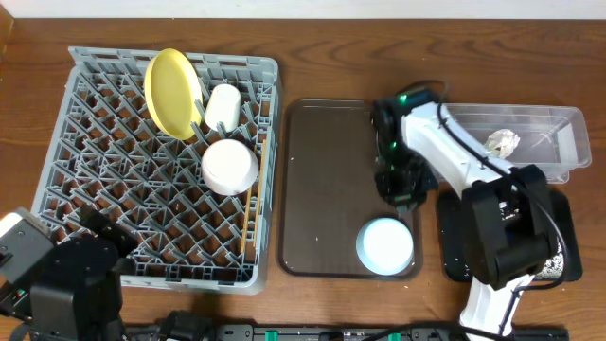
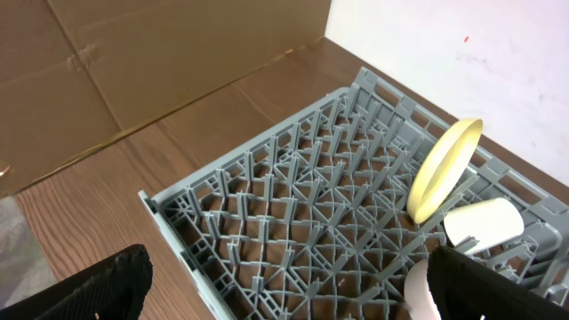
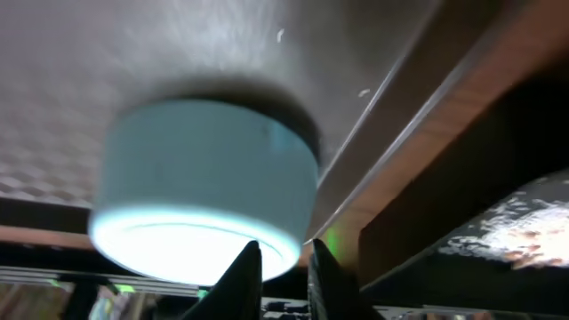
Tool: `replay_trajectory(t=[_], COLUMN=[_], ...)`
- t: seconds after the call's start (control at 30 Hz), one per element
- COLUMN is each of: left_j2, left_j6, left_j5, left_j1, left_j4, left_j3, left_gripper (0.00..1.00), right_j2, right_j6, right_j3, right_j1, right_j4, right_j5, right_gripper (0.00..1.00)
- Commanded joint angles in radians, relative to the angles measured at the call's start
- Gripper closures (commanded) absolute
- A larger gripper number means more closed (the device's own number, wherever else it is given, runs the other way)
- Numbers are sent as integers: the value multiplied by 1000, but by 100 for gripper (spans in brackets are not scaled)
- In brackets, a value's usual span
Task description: Sort waste into correct bins and load items into the dishwasher
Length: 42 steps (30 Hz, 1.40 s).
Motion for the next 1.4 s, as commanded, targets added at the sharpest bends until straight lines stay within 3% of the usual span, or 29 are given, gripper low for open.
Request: replay_trajectory(t=[0.0,0.43,0.5,0.73,1.07,1.13,1.2,1.3,1.37], left_j2=[3,3,3,3,10,10,14,51,111], left_j6=[2,2,2,2,-24,-45,-4,10,10], left_j5=[-15,-15,-15,-15,7,134,360,709,903], left_j1=[-2,-2,-2,-2,-2,-2,-2,-2,-2], left_j4=[0,0,0,0,88,108,164,209,192], left_j3=[8,8,8,8,7,7,7,7,7], left_gripper=[0,0,0,0,2,2,2,17,21], right_j2=[6,6,6,6,-11,-25,-42,-65,-74], right_j6=[38,60,27,-134,-189,-228,-252,-251,-251], right_j3=[-63,-129,-129,-129,-123,-123,-123,-123,-123], right_j1=[9,9,9,5,-98,-124,-147,-179,-194], right_j4=[24,87,110,158,158,158,162,171,171], right_j5=[6,-9,-64,-257,-299,-350,-396,-408,-407], right_gripper=[82,75,67,58,55,53,53,52,51])
